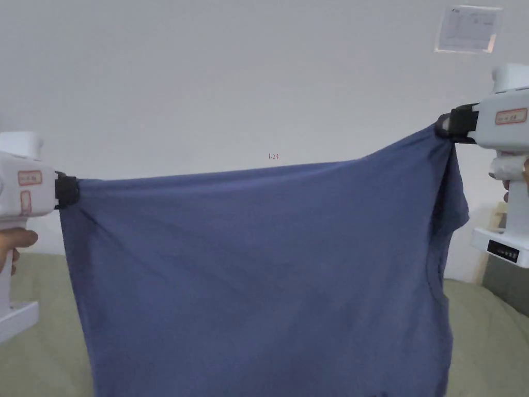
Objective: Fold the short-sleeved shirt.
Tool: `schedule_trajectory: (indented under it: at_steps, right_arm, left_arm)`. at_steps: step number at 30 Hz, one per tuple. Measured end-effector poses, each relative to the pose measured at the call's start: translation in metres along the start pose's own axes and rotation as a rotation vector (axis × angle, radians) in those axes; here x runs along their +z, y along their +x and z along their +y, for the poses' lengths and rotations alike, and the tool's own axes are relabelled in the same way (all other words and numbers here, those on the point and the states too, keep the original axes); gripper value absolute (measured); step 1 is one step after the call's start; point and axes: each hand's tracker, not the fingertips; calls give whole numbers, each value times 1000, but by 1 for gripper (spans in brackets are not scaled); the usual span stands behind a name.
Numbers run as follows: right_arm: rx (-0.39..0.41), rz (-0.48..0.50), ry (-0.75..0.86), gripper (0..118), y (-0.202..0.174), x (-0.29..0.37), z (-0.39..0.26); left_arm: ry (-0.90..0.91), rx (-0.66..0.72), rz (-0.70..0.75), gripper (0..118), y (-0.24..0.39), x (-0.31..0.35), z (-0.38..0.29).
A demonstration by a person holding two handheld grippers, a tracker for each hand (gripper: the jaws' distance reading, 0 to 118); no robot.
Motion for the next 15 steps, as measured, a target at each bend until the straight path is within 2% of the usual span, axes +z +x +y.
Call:
schedule_trajectory:
  at_steps: [4,8,11,15]
  right_arm:
    - [13,-6,45,3,0,-13,32]
    - [36,-23,61,3,0,-31,35]
    - [26,-23,45,3,3,-48,15]
    - [-12,-19,-40,3,12,-79,-37]
  left_arm:
    - [72,-30,19,5,12,-2,50]
    - [117,-60,56,5,23,-12,69]
    - [103,-61,63,5,28,-28,59]
    - [45,-57,111,4,31,-64,7]
